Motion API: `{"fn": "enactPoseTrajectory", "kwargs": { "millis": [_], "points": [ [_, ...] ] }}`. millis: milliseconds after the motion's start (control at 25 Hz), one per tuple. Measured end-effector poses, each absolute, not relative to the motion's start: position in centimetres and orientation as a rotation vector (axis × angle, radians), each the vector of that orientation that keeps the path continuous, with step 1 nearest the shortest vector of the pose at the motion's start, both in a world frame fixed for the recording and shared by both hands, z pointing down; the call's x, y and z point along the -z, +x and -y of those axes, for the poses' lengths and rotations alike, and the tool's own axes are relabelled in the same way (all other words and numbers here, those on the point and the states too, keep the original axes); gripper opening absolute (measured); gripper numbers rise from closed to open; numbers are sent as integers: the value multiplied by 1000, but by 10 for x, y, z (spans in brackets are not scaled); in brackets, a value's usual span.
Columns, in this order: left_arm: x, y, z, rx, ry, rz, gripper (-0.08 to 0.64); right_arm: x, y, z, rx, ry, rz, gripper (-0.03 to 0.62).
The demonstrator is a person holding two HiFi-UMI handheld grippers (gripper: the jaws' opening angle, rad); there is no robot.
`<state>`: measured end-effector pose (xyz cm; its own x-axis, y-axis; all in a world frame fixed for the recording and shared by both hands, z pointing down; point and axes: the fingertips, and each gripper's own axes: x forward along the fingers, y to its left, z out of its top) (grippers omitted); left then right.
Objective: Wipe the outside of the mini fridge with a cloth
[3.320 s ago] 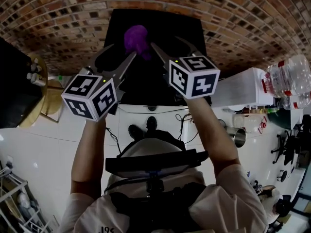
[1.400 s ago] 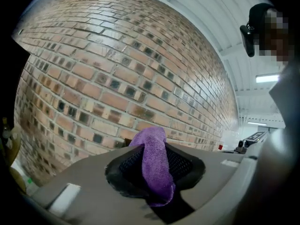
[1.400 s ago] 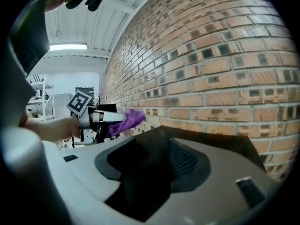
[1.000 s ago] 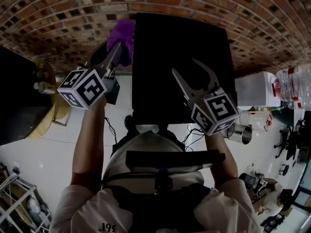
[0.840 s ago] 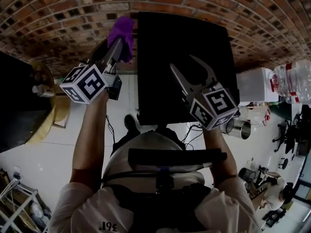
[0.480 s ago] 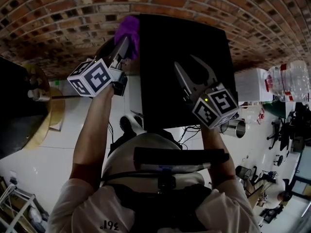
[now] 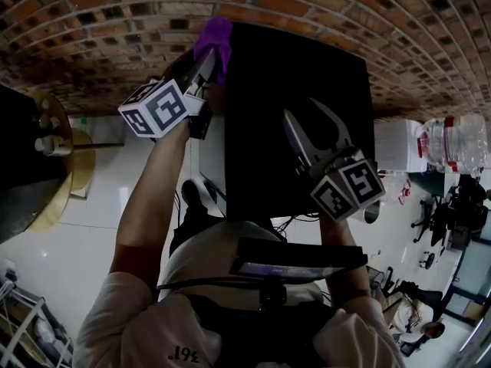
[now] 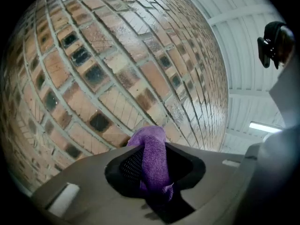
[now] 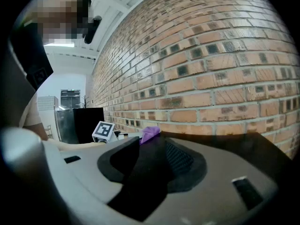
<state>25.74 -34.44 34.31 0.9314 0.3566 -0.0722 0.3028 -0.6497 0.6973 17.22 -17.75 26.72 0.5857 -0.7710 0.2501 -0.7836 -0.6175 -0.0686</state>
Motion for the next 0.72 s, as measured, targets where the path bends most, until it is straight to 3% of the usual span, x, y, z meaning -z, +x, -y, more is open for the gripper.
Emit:
{"fn": "enactPoseTrajectory", "kwargs": {
  "millis": [720],
  "points": [
    [-415,272,341,-150,2191,-500,110,-267,172,178,-391,2751,1355,166]
  ]
}}
